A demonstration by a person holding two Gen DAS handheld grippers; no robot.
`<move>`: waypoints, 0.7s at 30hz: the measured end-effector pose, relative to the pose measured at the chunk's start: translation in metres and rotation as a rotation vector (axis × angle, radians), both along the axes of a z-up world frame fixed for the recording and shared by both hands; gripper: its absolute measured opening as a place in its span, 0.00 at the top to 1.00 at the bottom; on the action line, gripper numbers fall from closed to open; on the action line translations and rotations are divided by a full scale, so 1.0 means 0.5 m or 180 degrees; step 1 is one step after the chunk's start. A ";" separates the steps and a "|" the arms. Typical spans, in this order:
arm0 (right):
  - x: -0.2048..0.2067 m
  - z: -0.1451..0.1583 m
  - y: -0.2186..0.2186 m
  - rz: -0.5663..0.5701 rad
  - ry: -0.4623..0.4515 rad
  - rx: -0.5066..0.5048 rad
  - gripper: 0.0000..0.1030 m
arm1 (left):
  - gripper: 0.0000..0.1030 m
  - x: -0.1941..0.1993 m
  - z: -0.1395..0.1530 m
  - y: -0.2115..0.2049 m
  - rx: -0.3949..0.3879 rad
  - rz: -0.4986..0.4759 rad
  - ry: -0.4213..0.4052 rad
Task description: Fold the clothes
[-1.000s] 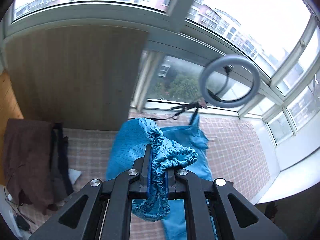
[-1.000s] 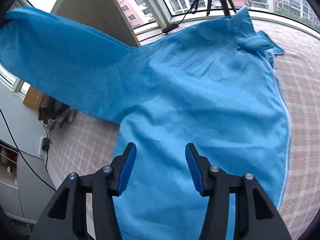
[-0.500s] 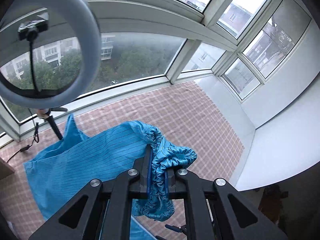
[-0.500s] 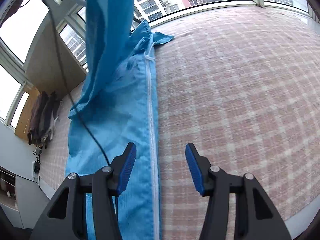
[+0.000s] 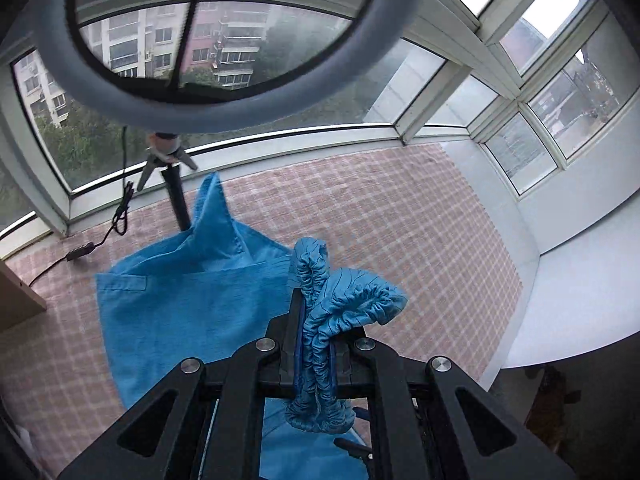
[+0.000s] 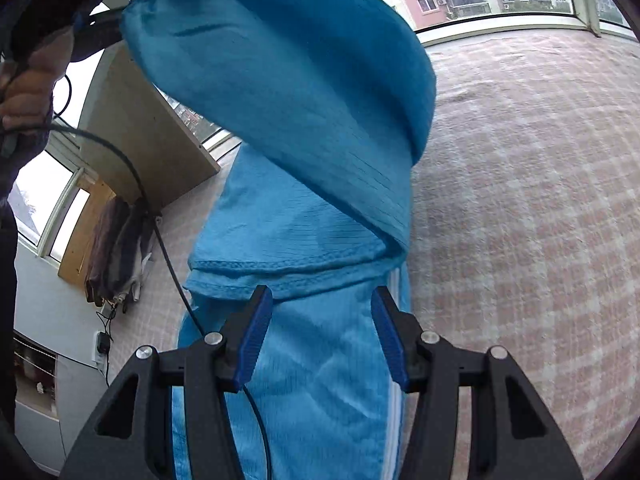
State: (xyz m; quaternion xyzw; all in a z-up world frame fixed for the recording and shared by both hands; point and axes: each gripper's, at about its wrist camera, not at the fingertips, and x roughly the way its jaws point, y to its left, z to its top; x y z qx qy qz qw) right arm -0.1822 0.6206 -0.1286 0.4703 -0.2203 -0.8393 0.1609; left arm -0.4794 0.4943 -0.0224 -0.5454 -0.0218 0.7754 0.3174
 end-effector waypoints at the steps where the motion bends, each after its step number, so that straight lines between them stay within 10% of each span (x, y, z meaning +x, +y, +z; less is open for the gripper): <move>1: -0.022 -0.009 -0.014 0.0052 -0.0039 -0.0041 0.51 | 0.92 -0.005 -0.017 -0.033 0.0011 0.0058 -0.0035; 12: -0.086 -0.044 -0.018 0.0173 -0.0209 -0.0168 0.51 | 0.92 -0.031 -0.291 -0.333 -0.0107 0.0708 -0.0734; 21: -0.111 -0.082 -0.053 0.0245 -0.0440 0.0157 0.50 | 0.89 -0.020 -0.429 -0.370 -0.0253 0.0873 -0.0994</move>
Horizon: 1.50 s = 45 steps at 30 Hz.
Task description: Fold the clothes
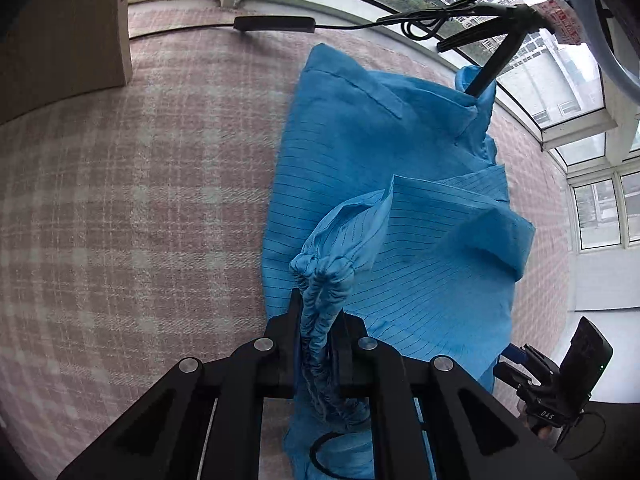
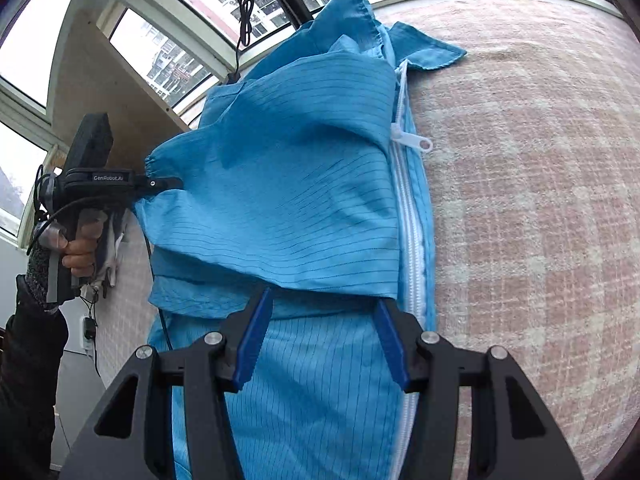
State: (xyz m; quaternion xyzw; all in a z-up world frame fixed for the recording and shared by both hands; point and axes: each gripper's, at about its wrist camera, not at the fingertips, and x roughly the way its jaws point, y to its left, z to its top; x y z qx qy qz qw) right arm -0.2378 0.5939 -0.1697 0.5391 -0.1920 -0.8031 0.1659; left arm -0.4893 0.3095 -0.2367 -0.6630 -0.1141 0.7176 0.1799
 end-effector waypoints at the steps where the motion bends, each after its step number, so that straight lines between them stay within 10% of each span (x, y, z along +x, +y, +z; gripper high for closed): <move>1: 0.002 0.003 -0.004 0.0022 0.0011 0.0019 0.50 | 0.88 0.004 -0.003 0.000 0.0025 -0.0007 -0.0022; 14: 0.060 0.075 0.025 -0.0004 0.0163 -0.0009 0.50 | 0.62 0.098 0.116 -0.063 0.0088 -0.0026 0.0197; 23: 0.303 0.229 0.111 -0.0393 0.0344 0.0329 0.50 | 0.61 0.282 0.234 -0.077 0.0099 -0.0431 0.0566; 32: 0.498 0.363 0.111 -0.0408 0.0719 0.0926 0.45 | 0.60 0.464 0.225 0.003 0.0399 -0.0731 0.0564; 45: 0.144 0.274 0.130 0.0524 0.0924 0.1150 0.46 | 0.60 0.397 0.221 0.323 0.0454 -0.0916 0.0848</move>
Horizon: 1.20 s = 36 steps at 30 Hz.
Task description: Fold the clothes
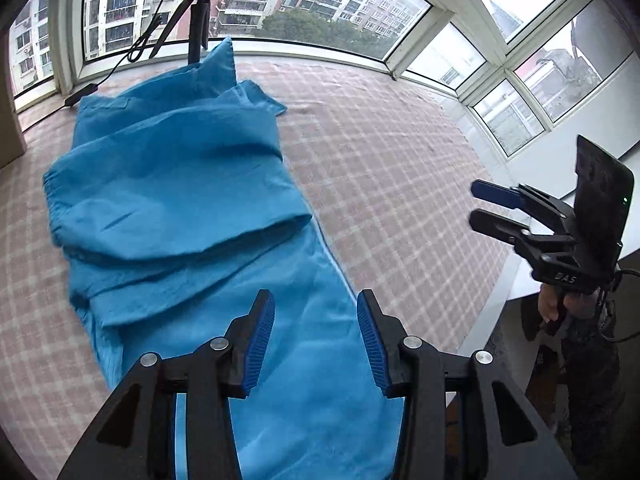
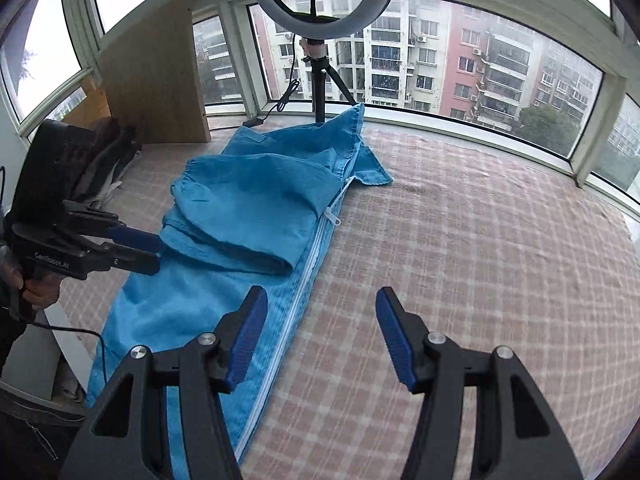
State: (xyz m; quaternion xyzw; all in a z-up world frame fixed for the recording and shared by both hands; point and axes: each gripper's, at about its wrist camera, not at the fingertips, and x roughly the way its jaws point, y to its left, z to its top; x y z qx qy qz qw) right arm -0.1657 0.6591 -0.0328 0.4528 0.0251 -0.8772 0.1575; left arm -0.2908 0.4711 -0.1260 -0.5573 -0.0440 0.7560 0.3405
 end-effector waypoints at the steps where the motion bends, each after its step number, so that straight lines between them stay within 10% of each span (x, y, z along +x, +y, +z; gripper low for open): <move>1: -0.044 -0.020 0.002 0.0048 -0.0034 -0.0008 0.46 | 0.60 -0.021 -0.011 0.017 0.0022 0.0033 -0.0027; 10: -0.304 -0.152 -0.034 0.0836 0.0001 -0.0051 0.46 | 0.60 -0.141 -0.131 0.082 -0.0181 0.0227 -0.0292; 24: -0.382 -0.227 -0.082 0.1805 -0.0028 -0.0070 0.46 | 0.60 -0.178 -0.240 0.098 -0.0109 0.0179 -0.0519; 29: -0.385 -0.234 -0.088 0.1917 -0.0110 -0.0116 0.94 | 0.60 -0.168 -0.239 0.101 -0.0143 0.0106 -0.0443; 36: -0.417 -0.177 -0.094 0.1764 0.0216 0.0130 0.98 | 0.58 -0.164 -0.240 0.109 -0.0127 -0.0005 -0.0426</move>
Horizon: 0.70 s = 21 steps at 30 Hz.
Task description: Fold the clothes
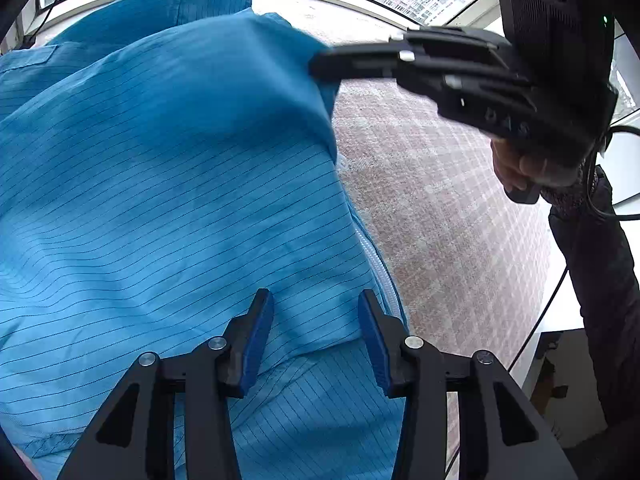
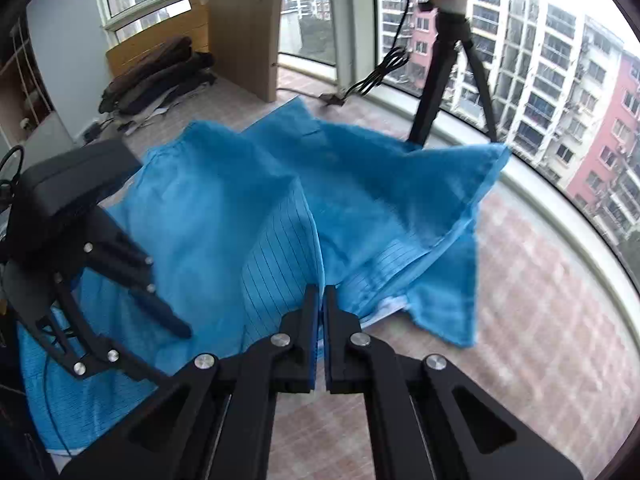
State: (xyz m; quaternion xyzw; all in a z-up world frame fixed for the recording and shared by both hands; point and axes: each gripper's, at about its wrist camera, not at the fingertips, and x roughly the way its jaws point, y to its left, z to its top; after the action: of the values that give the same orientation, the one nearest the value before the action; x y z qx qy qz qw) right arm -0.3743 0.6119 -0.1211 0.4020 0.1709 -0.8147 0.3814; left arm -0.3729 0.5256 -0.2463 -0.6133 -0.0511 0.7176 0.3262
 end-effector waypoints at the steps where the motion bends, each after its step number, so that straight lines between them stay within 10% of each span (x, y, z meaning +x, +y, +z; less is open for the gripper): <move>1: -0.019 0.010 0.002 -0.0165 0.0128 0.0022 0.99 | 0.58 0.000 -0.001 -0.003 0.0048 -0.0007 -0.0005; 6: -0.090 0.001 0.011 -0.0985 0.0388 0.0125 0.98 | 0.58 0.002 -0.005 -0.012 0.0167 -0.0007 -0.0019; 11: -0.062 -0.016 0.061 -0.0896 -0.0297 -0.0371 0.96 | 0.58 -0.003 -0.003 -0.011 0.0172 -0.0037 -0.0049; 21: -0.020 -0.055 0.063 -0.0885 -0.0551 -0.0301 0.96 | 0.46 -0.044 0.074 0.015 -0.0108 0.0420 0.0057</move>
State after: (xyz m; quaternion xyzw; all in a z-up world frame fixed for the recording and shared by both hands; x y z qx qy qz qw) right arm -0.3844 0.6433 -0.1486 0.4720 0.0417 -0.8290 0.2969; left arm -0.3947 0.5333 -0.2092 -0.6075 -0.0762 0.7437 0.2682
